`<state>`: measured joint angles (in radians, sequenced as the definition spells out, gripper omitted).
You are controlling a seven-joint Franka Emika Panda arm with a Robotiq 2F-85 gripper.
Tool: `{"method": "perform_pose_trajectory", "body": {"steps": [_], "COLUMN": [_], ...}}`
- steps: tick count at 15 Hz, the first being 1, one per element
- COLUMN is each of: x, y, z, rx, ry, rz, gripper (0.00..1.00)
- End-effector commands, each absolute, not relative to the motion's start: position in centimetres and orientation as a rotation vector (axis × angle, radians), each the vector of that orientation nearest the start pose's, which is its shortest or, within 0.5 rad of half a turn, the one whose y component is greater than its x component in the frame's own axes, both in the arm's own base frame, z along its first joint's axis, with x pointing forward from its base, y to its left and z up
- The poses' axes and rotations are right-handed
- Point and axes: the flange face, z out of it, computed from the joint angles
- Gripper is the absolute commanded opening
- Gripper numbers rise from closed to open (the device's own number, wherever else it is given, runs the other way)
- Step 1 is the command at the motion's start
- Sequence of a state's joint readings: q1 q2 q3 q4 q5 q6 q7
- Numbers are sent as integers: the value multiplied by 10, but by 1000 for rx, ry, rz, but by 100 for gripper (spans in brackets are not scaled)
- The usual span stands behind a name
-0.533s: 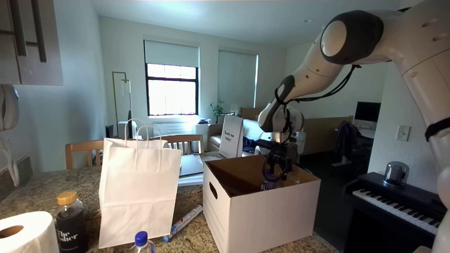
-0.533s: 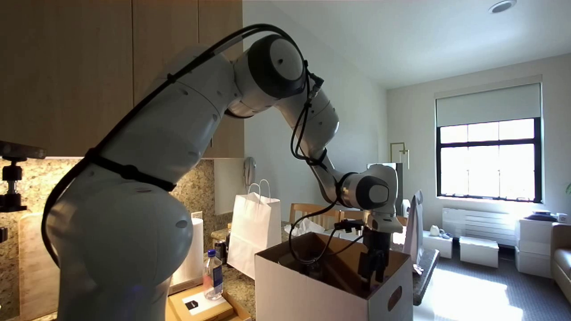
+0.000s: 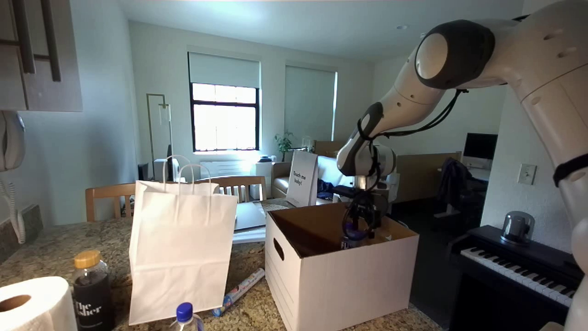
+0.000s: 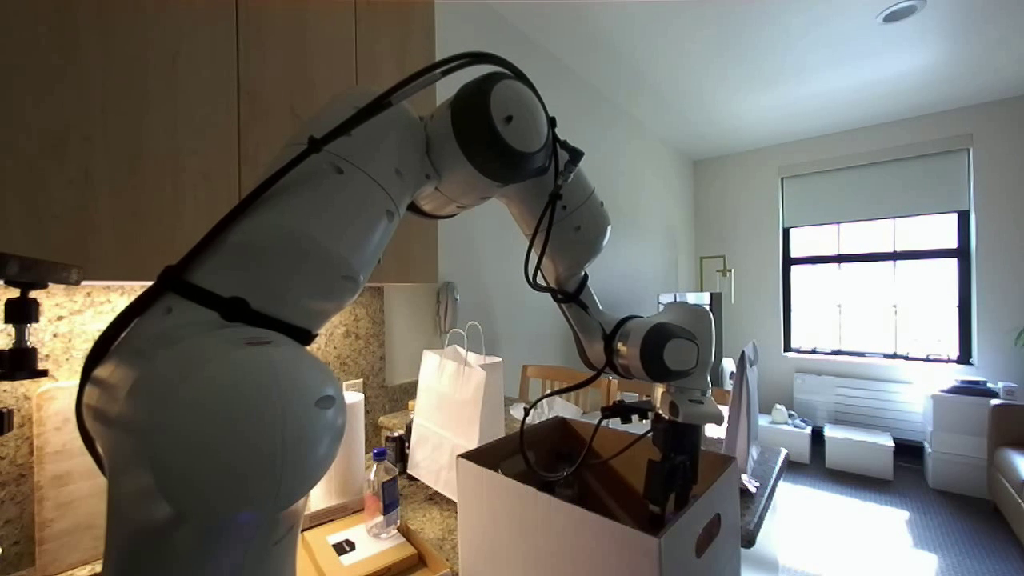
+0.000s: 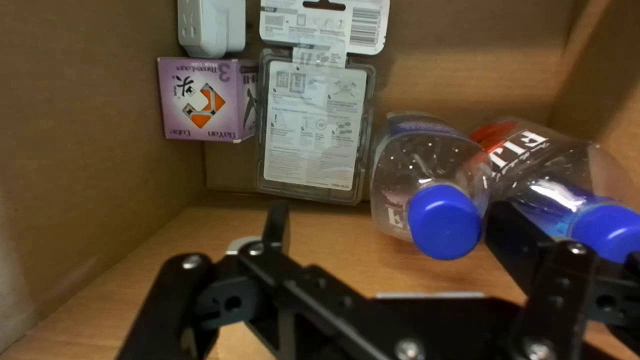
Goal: Pick up the bottle from the box and put them on the counter
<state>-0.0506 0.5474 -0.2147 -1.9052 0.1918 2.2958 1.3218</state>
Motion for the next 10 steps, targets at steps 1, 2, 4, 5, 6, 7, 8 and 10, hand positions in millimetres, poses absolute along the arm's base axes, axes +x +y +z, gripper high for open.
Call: {"method": "perform_pose_trajectory", "body": {"steps": [1,2,4,5,6,7,8,10], "x": [601,601,601,600,600,600,599,593], "y": [-152,-151,-147,-146,-144,-143,-141,-133], "z": [195,194,192,191,192,193,195,200], "rx": [-2103,-2106,-2106,-2109,-2107,-2106,-2108,-2130], "ry": [2411,2408,2405,2407,2408,2407,2404,2377], "rz": [196,197,192,198,196,194,196,231], "gripper": [100,100,74,67,60,53,47,34]}}
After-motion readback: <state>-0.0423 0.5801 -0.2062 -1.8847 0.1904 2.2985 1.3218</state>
